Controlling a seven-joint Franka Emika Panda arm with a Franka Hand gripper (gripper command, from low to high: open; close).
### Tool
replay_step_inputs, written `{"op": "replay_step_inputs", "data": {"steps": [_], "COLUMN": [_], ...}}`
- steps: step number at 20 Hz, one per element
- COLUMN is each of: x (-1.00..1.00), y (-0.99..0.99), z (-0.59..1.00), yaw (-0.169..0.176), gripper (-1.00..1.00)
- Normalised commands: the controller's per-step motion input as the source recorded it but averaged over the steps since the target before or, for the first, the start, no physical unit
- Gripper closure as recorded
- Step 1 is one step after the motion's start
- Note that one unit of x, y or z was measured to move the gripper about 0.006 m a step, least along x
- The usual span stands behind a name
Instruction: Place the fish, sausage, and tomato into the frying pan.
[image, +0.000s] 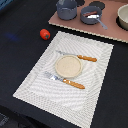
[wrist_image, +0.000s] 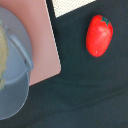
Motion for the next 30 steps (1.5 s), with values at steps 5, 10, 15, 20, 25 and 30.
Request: {"op": "replay_step_inputs", "data": {"steps": [5, 10, 15, 20, 25, 30], "x": [-0.67, -0.75, -0.82, -0.83, -0.72, -0.32], "y": [-0.38, -0.31, -0.19, -0.15, -0.16, -0.12], "z": [-0.48, -0.55, -0.59, -0.57, -0.47, -0.29], "yaw": [-0.074, -0.052, -0.038, -0.034, -0.039, -0.035], "gripper": [-1.00, -1.00, -1.00, -1.00, -1.00, -1.00]}}
